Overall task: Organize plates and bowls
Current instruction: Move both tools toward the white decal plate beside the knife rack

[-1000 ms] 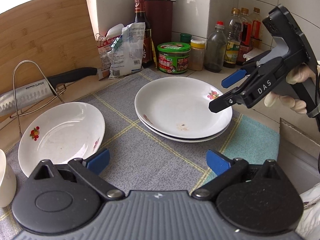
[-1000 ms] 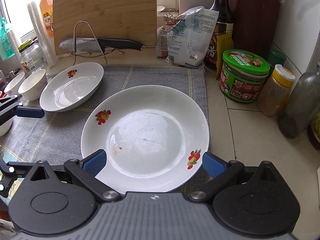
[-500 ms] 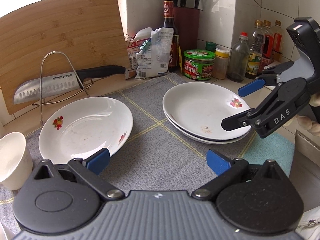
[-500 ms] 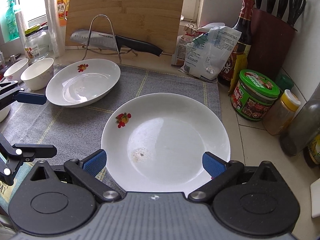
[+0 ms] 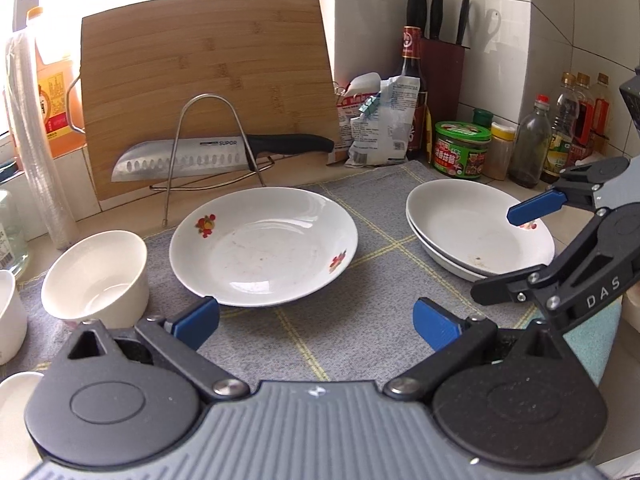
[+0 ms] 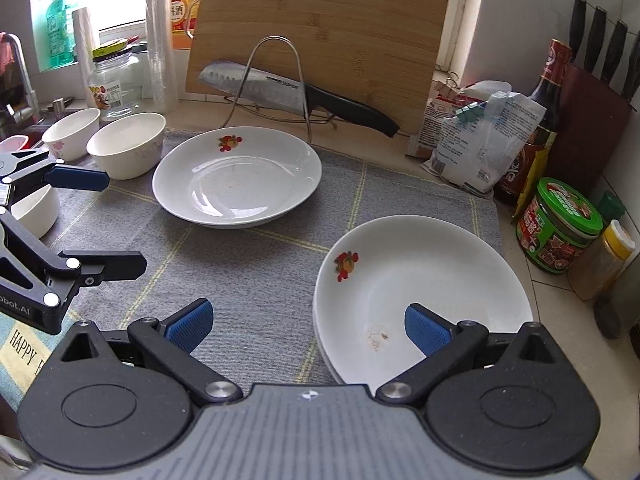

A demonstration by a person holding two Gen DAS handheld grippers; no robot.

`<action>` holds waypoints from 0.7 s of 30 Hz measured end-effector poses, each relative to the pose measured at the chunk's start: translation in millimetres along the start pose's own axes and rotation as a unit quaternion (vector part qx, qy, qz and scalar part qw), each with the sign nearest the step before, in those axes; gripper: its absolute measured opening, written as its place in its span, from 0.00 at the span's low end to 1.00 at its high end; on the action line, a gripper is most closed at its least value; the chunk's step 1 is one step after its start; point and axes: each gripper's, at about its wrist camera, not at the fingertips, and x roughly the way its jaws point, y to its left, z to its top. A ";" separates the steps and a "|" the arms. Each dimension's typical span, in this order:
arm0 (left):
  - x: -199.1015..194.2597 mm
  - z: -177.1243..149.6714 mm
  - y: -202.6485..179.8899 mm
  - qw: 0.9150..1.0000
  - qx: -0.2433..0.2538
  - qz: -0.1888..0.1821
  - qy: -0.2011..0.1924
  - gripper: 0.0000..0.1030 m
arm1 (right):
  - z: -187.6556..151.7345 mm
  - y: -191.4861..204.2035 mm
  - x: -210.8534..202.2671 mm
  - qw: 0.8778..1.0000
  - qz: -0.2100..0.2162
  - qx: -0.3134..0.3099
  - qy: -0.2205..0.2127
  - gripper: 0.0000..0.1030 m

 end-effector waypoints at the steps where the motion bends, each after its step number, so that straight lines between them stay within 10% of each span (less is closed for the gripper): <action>1: -2.3 0.6 0.5 1.000 -0.001 0.009 0.000 0.99 | 0.8 2.4 0.5 1.000 0.007 -0.010 -0.003 1.00; 10: -12.0 13.4 2.5 0.997 -0.005 0.067 0.033 0.99 | 12.0 15.0 11.7 0.996 0.066 -0.050 -0.039 1.00; 21: -10.8 26.3 23.1 0.998 0.024 0.034 0.039 0.99 | 19.1 44.6 29.2 0.995 0.072 -0.064 -0.026 1.00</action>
